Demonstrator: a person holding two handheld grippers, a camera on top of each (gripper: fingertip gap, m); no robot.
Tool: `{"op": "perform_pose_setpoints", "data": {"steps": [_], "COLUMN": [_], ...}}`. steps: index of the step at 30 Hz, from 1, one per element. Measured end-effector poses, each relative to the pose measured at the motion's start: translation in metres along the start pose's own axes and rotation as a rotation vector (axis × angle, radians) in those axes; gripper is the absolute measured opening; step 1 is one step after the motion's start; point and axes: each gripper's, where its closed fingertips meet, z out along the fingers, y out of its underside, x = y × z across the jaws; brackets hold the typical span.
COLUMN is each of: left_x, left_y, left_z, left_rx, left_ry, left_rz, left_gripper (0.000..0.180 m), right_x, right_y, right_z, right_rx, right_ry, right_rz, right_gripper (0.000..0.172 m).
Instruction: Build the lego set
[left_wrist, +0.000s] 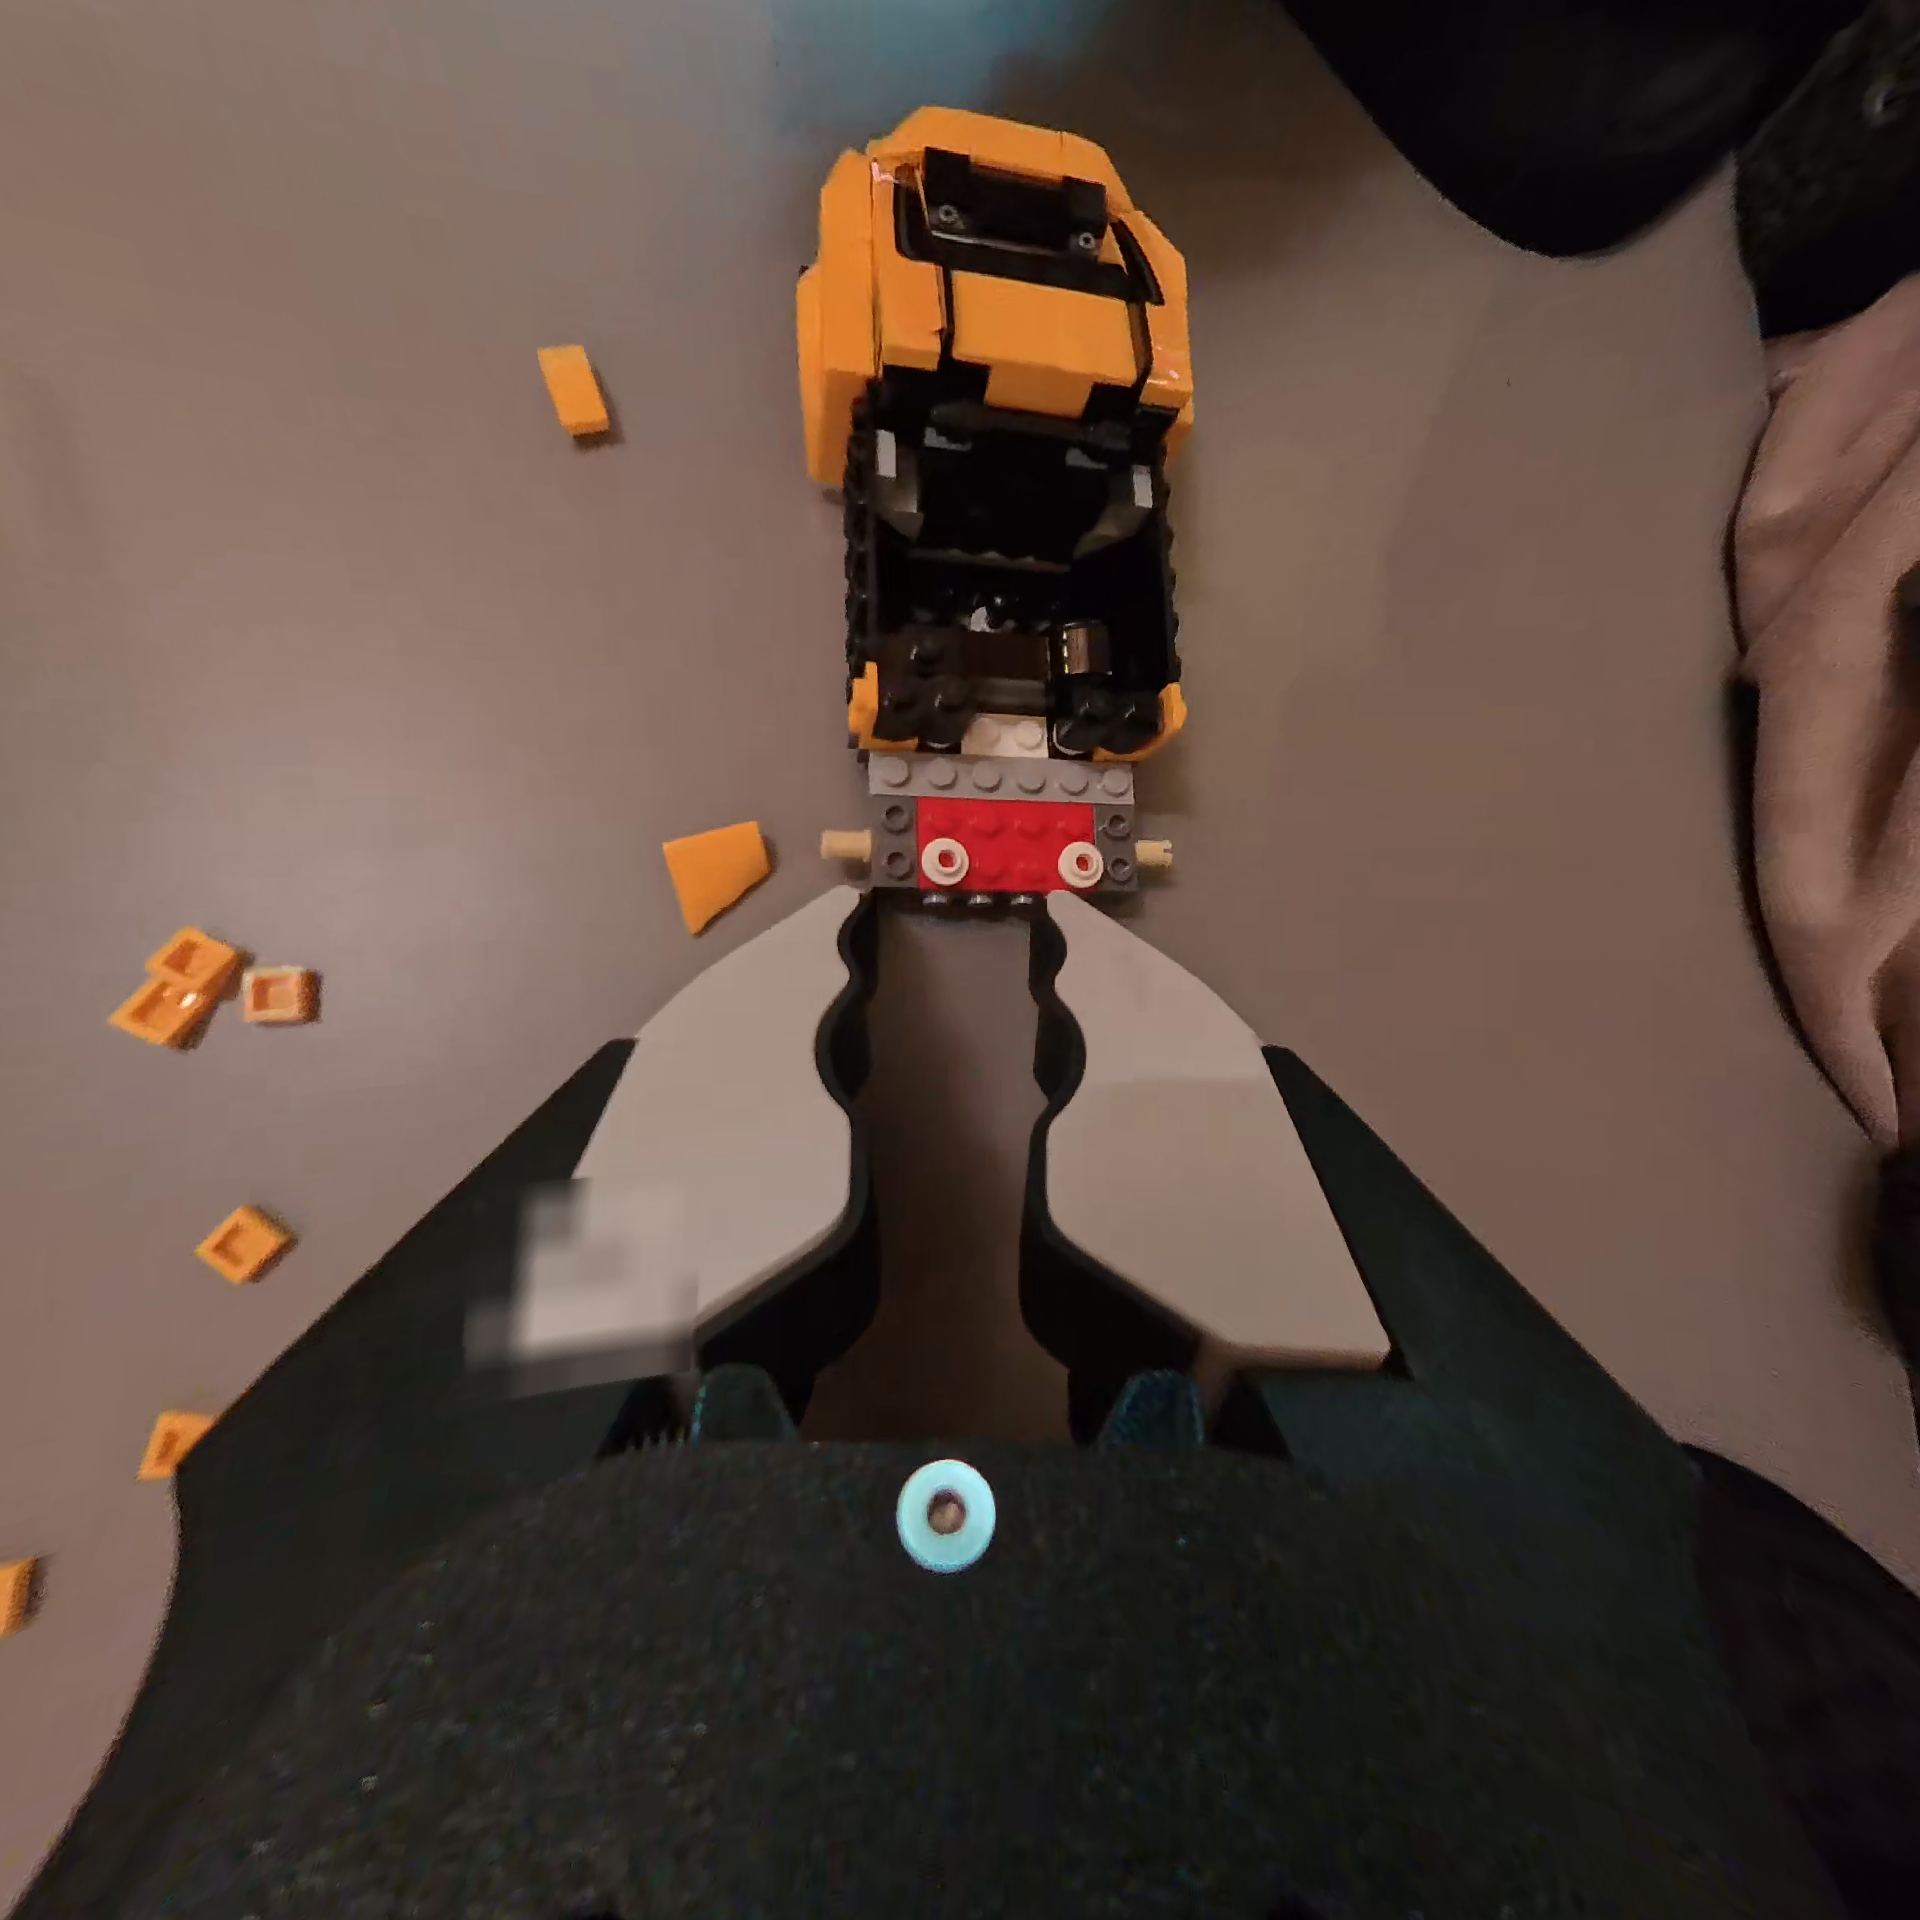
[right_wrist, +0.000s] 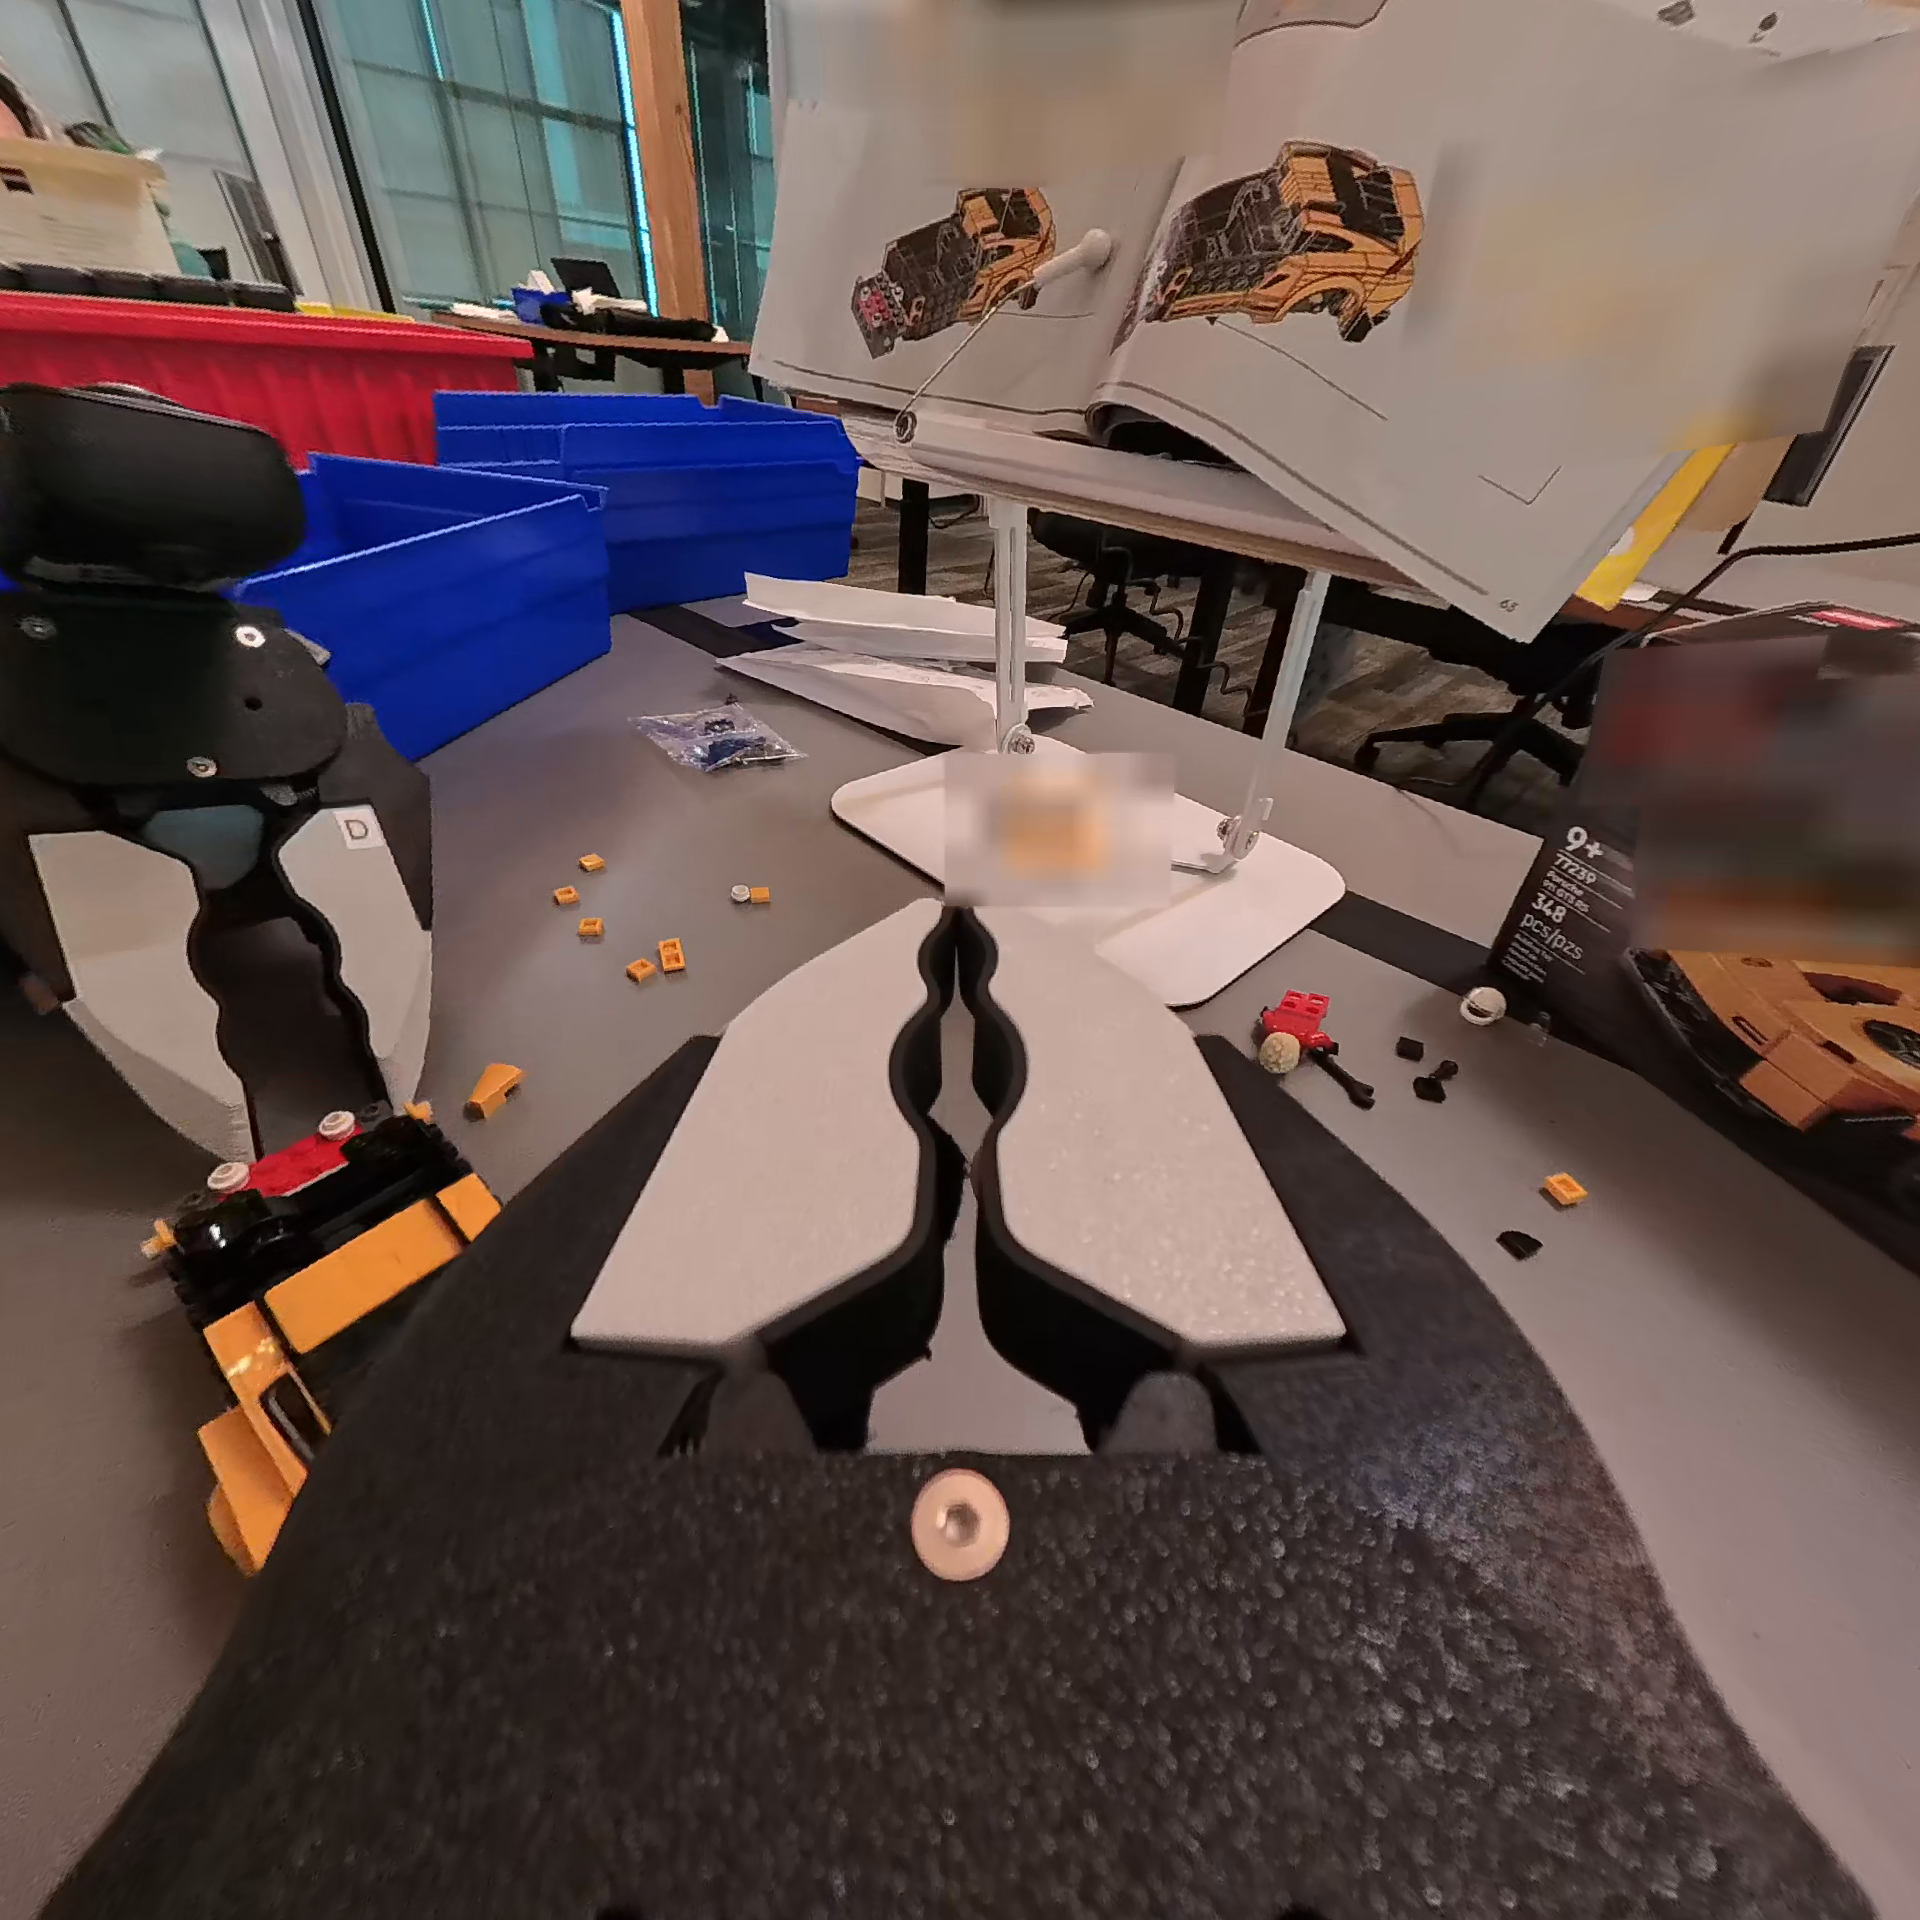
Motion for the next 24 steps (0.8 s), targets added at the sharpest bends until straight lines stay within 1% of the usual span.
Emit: {"op": "perform_pose_setpoints", "data": {"steps": [6,8,9,11,13,16,18,20,24], "left_x": [0.026,0.030,0.025,0.010,-0.014,-0.047,-0.060,-0.066,-0.062], "left_y": [-0.013,-0.012,-0.012,-0.014,-0.013,-0.009,-0.005,-0.001,-0.002], "left_z": [0.019,0.018,0.014,0.001,-0.014,-0.031,-0.036,-0.036,-0.025], "left_rx": [0.000,-0.014,-0.009,0.040,0.091,0.150,0.152,0.141,0.124], "left_ry": [0.056,0.057,0.030,-0.016,-0.103,-0.238,-0.300,-0.329,-0.316], "left_rz": [0.093,0.128,0.129,0.076,0.014,-0.063,-0.093,-0.101,-0.074], "left_gripper": [0.027,0.025,0.024,0.020,0.016,0.017,0.017,0.017,0.019], "right_x": [0.000,0.000,0.000,0.000,0.000,0.000,0.000,0.000,0.000], "right_y": [0.004,0.005,0.005,0.004,0.004,0.004,0.005,0.005,0.007], "right_z": [0.001,0.002,0.002,0.001,0.001,0.002,0.002,0.002,0.003], "right_rx": [-0.018,-0.021,-0.021,-0.020,-0.020,-0.022,-0.024,-0.025,-0.036], "right_ry": [0.001,0.002,0.002,0.003,0.002,0.001,0.001,0.001,0.000], "right_rz": [-0.001,-0.003,-0.004,-0.003,-0.001,0.000,0.003,0.003,0.002], "right_gripper": [0.000,0.000,0.000,0.000,0.000,0.000,0.000,0.000,0.000]}}
